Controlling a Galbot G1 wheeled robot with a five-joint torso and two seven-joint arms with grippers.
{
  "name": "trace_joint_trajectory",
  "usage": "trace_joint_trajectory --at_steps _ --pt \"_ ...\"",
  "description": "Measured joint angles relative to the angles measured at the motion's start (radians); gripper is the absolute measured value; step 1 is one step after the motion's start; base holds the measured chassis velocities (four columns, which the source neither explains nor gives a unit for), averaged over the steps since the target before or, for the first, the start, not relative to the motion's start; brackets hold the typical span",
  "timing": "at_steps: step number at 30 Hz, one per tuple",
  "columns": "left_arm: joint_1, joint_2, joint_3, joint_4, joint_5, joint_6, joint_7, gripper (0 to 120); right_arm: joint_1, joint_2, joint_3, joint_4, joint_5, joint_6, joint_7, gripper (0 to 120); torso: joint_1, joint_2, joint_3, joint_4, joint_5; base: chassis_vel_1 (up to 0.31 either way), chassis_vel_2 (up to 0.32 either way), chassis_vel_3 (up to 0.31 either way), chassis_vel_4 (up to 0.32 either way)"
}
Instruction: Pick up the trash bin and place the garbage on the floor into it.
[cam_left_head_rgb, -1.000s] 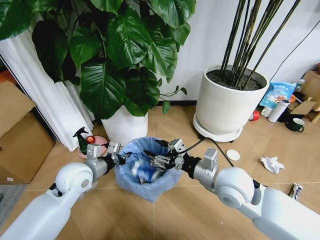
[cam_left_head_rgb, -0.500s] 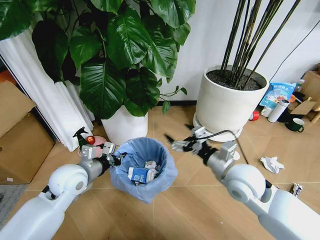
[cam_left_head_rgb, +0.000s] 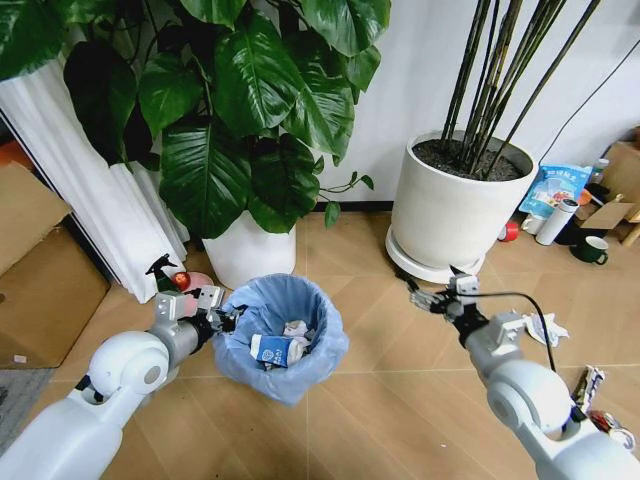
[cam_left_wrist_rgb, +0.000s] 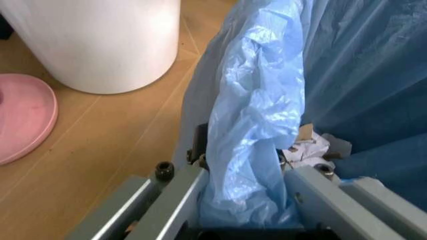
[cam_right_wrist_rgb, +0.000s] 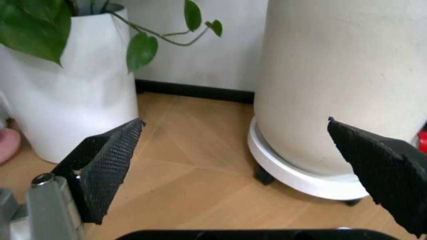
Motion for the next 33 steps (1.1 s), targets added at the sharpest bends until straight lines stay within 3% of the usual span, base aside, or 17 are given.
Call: trace_joint_trajectory --at_steps 14,24,33 --pt "0.012 -0.009 0.001 -0.001 0.007 -0.001 0.009 1 -0.005 0.014 0.003 -0.039 -0.012 0.025 -0.031 100 0.0 0.0 0.0 -0.0005 0.0005 -0.099 -0.101 0.105 0.105" --pt "0.019 -0.011 0.0 -0.011 0.007 -0.002 0.01 1 0.004 0.013 -0.01 -0.049 -0.011 0.027 -0.033 100 0.0 0.0 0.0 0.0003 0.0003 -0.243 -0.252 0.267 0.236" --pt "0.021 -0.015 0.0 -0.013 0.007 -0.002 0.01 1 0.001 0.012 -0.012 -0.052 -0.009 0.029 -0.035 100 0.0 0.0 0.0 -0.0004 0.0002 -0.326 -0.331 0.324 0.319"
